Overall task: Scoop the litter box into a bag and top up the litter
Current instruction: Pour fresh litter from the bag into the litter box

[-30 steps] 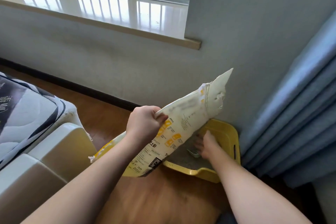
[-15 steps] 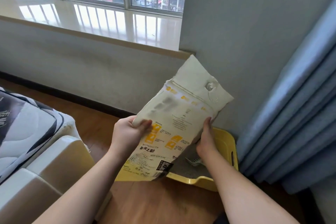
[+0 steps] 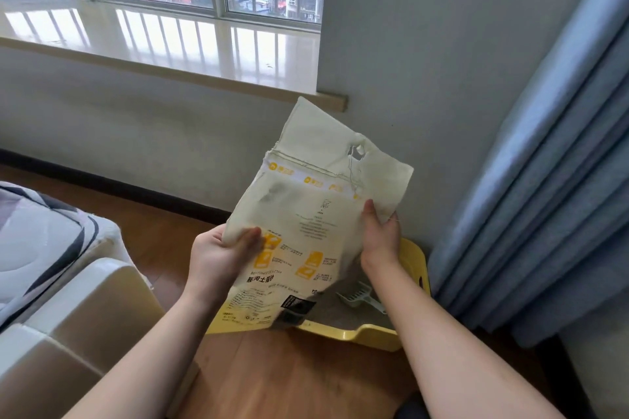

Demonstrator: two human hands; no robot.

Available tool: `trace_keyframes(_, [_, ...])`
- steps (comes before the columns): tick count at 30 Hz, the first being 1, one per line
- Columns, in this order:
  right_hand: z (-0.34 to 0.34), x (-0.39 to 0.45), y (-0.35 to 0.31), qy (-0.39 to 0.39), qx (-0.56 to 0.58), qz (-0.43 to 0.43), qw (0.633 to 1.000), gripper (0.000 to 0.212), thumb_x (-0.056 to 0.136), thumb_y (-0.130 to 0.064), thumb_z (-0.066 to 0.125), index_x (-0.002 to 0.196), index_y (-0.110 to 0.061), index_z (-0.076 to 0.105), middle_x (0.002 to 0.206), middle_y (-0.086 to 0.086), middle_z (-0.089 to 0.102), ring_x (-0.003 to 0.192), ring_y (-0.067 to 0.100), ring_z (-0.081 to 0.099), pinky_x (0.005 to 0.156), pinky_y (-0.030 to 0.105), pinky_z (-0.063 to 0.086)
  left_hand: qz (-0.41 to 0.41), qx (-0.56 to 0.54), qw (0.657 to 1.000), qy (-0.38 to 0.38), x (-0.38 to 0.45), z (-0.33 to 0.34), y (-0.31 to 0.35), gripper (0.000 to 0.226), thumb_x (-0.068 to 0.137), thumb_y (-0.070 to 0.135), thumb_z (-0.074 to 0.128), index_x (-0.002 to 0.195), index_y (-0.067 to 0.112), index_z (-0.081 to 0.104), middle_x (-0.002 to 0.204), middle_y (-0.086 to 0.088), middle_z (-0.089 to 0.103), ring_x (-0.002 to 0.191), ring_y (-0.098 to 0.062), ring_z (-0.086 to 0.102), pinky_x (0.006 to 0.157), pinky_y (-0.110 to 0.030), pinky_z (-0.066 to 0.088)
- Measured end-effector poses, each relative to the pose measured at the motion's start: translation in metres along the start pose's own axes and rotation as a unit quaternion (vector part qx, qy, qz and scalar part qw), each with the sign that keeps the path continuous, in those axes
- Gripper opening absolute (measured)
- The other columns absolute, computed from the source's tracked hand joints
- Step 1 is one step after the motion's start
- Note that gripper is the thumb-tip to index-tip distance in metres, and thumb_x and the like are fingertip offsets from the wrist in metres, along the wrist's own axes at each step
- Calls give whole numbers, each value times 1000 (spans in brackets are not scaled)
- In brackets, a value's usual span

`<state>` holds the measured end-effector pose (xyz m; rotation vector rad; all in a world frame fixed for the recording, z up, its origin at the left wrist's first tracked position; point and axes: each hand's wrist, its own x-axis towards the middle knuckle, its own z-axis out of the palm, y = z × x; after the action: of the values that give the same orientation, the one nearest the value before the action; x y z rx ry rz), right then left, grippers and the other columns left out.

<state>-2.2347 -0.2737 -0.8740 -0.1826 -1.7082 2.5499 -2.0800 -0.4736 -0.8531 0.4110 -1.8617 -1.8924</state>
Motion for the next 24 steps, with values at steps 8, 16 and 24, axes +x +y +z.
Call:
trace_keyframes(8, [4, -4, -3, -25, -76, -25, 997, 15, 85, -17, 72, 96, -23, 64, 95, -2, 73, 90, 18, 69, 78, 34, 55, -57, -14, 998, 31, -1, -13, -25, 20, 81, 15, 77, 92, 1, 70, 83, -16, 75, 77, -33, 73, 69, -44, 60])
trace_keyframes(16, [15, -12, -17, -32, -93, -64, 993, 12, 83, -15, 74, 86, -24, 65, 85, -5, 73, 78, 12, 70, 66, 30, 55, -99, 32, 994, 36, 6, -19, -49, 8, 80, 11, 78, 85, 8, 72, 72, -3, 75, 65, -15, 70, 68, -35, 55])
trace_keyframes(24, [17, -13, -23, -25, -121, -72, 990, 12, 83, -16, 74, 83, -24, 65, 84, -5, 72, 78, 14, 68, 65, 29, 55, -113, 45, 993, 9, 11, -16, -45, 12, 81, 14, 78, 92, 9, 75, 84, -4, 77, 80, -21, 73, 71, -34, 58])
